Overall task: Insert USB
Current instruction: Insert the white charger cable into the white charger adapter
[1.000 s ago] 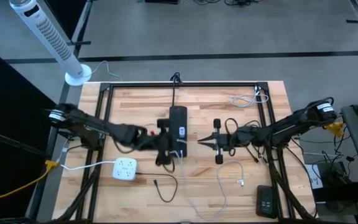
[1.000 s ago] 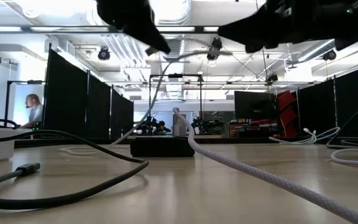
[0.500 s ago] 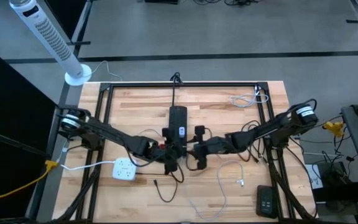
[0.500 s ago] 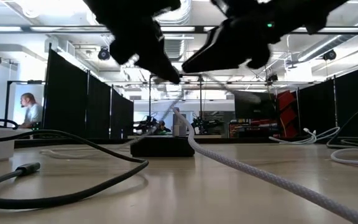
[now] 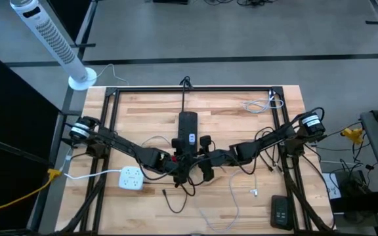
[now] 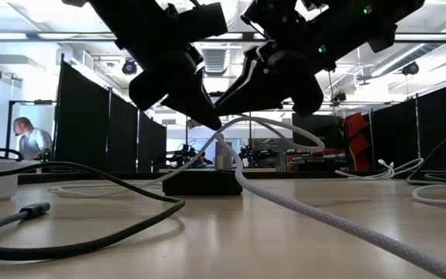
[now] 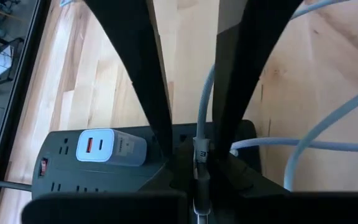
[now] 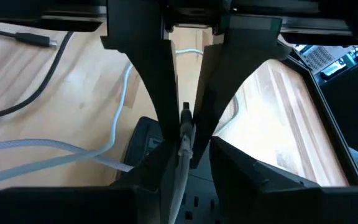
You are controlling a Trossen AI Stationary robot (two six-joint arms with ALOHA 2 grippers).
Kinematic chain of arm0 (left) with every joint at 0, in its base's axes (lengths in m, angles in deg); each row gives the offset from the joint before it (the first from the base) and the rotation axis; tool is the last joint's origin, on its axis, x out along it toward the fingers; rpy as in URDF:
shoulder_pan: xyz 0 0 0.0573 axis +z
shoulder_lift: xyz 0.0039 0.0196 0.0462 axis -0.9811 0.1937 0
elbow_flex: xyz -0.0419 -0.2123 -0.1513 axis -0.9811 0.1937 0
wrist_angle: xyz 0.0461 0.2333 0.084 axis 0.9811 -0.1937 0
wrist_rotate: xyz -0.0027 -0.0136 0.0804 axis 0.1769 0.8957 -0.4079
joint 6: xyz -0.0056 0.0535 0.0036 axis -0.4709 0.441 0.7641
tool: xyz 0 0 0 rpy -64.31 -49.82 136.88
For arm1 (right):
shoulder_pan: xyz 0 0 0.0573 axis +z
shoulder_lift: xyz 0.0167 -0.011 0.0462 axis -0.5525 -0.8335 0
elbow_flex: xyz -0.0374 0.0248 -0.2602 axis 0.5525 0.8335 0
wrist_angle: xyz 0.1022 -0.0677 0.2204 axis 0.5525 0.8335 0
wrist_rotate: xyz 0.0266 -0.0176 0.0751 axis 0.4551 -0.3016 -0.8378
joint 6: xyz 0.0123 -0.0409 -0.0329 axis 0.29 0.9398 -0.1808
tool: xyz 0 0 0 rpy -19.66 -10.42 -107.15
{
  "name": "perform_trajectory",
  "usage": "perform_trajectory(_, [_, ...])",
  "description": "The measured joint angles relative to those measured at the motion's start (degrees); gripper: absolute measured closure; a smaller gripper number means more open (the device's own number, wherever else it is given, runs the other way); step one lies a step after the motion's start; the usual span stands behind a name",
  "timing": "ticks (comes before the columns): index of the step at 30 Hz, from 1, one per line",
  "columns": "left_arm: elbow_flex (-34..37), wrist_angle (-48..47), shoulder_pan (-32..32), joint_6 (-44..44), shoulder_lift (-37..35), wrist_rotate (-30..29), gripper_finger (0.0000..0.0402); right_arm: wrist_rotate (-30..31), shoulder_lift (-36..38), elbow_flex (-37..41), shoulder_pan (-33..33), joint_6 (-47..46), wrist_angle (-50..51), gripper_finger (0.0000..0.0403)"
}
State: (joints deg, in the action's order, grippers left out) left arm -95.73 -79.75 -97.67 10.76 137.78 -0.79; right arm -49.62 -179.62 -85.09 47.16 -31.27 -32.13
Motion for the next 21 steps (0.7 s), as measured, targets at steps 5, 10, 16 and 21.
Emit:
perform_trajectory(5, [-0.2,-0.1,-0.6,-0.1,-0.5,-0.2,0.0385,-0.3,0.1,0.0,0.0,-0.8,0.1,0.0334])
perform_trajectory(10, [-0.3,-0.1,-0.8,-0.1,-0.6,-0.2,0.0385,-0.4,0.1,0.2,-0.1,-0.9,0.1,0.0342])
perform_trajectory(16, [-0.3,0.0,-0.9,-0.1,-0.6,-0.7,0.0385,-0.1,0.1,0.2,-0.1,-0.9,0.3,0.037])
perform_trajectory(21, [-0.3,0.1,-1.0,-0.3,-0.6,-2.8,0.0385,0.4,0.1,0.2,-0.1,-0.8,1.3,0.0399])
